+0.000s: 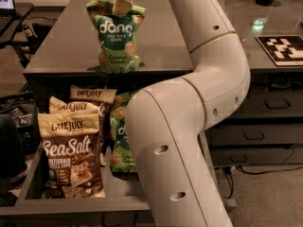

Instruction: Pick green rice chip bag from top drawer and place on counter

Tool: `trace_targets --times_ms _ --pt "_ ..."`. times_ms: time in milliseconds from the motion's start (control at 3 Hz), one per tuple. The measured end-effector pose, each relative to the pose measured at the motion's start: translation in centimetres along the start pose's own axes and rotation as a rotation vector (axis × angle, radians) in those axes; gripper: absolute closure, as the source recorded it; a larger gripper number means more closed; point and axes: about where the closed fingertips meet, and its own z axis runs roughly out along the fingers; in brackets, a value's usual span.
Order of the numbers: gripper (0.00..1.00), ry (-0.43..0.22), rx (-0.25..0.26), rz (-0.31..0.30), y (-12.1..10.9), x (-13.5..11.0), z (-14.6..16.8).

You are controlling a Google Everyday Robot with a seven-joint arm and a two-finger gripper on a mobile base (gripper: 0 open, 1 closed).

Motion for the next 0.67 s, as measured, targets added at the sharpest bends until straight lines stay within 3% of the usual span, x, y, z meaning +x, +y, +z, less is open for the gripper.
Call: trace_targets --times_ms 667 --pt "1.00 0.018 0.084 -0.107 -1.3 -3.5 -2.0"
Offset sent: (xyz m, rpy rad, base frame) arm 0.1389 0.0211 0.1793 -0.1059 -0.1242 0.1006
